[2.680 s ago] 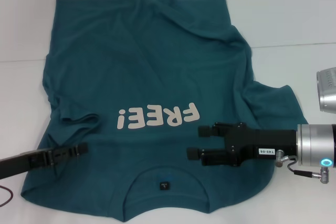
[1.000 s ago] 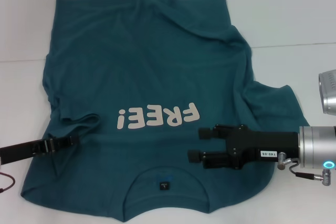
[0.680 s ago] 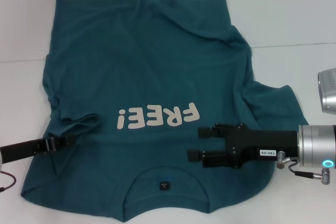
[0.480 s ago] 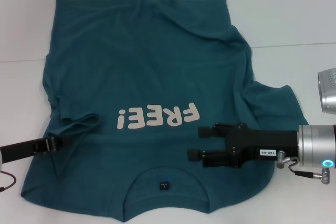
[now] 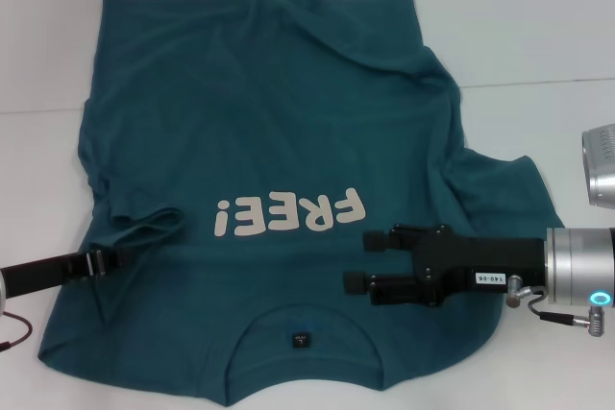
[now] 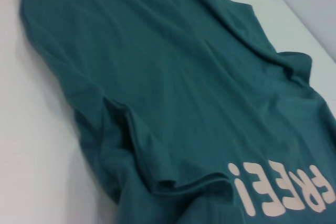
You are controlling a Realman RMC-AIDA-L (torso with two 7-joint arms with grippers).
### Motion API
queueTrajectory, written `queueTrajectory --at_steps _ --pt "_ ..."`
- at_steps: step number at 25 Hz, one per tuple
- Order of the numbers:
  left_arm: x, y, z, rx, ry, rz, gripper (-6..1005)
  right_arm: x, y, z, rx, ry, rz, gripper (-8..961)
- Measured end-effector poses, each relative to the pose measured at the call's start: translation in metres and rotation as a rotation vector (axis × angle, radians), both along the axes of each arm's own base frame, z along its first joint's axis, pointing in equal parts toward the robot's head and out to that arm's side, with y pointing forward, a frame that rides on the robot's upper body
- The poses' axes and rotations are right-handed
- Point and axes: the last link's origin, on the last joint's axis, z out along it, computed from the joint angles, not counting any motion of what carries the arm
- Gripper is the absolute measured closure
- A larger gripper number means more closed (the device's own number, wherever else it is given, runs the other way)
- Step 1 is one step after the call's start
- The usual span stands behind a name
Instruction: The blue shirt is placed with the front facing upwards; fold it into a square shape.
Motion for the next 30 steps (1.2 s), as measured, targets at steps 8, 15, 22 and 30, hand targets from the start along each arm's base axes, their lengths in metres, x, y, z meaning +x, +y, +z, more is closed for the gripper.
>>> queueTrajectory --at_steps 8,15,22,30 --pt "0.006 -0.004 -0.002 -0.035 -0.034 -0.026 985 0.0 0.0 0.0 0.002 0.001 -0.001 68" --pt "0.018 -0.008 -0.006 -0.053 -0.102 -0.06 978 -0.001 0.001 0.0 0.002 0.0 0.003 69" --pt "0.031 -0.009 -0.027 -0.093 -0.153 -0.072 972 -0.001 0.001 0.0 0.003 -0.002 0.006 68" --pt "0.039 -0.008 -0.044 -0.124 -0.193 -0.072 964 -0.001 0.001 0.0 0.005 -0.005 0.013 69"
